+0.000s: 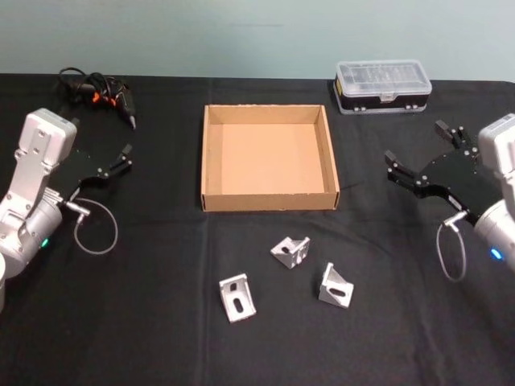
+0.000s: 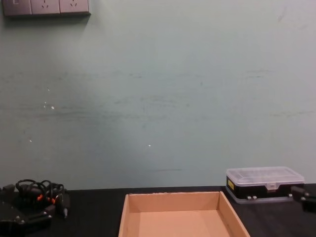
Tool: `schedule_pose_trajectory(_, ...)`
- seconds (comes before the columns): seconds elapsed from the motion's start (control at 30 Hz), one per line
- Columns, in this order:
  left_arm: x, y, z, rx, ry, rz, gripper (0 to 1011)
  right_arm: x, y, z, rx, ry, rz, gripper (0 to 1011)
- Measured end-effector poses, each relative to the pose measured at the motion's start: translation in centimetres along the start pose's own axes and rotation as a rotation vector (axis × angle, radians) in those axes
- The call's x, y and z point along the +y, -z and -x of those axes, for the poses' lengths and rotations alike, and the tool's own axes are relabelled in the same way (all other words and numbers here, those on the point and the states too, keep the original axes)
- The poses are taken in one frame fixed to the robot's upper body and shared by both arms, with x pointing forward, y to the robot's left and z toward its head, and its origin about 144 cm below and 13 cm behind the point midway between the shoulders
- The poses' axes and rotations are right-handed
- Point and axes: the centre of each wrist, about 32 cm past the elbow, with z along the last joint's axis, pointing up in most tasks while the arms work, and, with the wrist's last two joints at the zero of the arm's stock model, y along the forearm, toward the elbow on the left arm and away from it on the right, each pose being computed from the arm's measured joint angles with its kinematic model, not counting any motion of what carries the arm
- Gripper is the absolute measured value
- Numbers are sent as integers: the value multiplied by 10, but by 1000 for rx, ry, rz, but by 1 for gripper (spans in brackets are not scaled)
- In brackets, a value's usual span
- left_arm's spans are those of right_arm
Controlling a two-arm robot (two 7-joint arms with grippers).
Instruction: Use one hand to pick up the angle iron from the table and place it into the box.
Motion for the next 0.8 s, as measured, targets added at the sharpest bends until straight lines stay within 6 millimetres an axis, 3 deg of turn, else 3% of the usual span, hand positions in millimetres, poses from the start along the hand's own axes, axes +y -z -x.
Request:
schedule_pose_trajectory(0.47,0,0,0,0,0,0,1011,-46,-49,-5,4,-220,63,1004)
schedule_pose_trajectory(0.8,0,0,0,0,0,0,1011,-61,-57,-3,49,-371,119,1004)
